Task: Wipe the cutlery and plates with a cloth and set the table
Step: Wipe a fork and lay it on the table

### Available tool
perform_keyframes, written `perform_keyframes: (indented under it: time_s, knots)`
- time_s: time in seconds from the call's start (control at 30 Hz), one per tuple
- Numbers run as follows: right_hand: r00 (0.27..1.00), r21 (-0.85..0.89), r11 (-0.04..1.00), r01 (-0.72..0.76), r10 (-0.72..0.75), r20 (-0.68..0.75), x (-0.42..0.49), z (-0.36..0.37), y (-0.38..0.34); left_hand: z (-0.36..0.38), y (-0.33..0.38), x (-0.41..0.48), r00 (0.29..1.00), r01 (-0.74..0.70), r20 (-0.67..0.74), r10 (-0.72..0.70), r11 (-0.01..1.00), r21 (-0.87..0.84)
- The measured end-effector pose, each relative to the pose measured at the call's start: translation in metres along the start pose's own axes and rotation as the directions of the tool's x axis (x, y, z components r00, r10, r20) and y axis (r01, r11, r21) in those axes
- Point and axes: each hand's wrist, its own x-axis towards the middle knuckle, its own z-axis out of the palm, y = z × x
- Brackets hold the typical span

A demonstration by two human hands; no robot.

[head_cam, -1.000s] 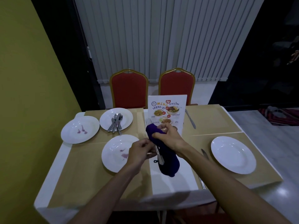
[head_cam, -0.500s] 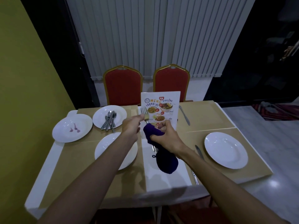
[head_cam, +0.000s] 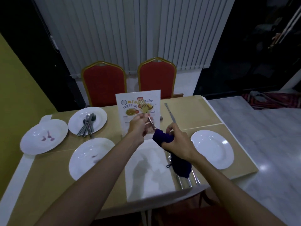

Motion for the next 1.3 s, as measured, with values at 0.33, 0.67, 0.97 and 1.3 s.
perform_keyframes:
  time_s: [0.33,0.67,0.97,1.3]
  knots:
    - [0.983,-0.377,0.922,-0.089,0.022,-0.18,0.094,-0.117,0.137,0.128,-0.078,0.077,0.94,-0.328,0.281,0.194,0.741,0.585]
    - [0.995,-0.303,0.952,-0.039,0.008,-0.102,0.213,-0.122,0.218,0.175,-0.118,0.229,0.851,-0.497,0.523,0.046,-0.248,0.831]
    - [0.995,-0.18,0.983,0.037,-0.053,-0.088,0.27,-0.096,0.244,0.154,-0.159,0.277,0.778,-0.599,0.618,0.115,-0.164,0.784]
    - [0.996,-0.15,0.987,0.062,-0.071,-0.055,0.301,-0.077,0.25,0.145,-0.196,0.298,0.909,-0.294,0.351,0.225,-0.252,0.922]
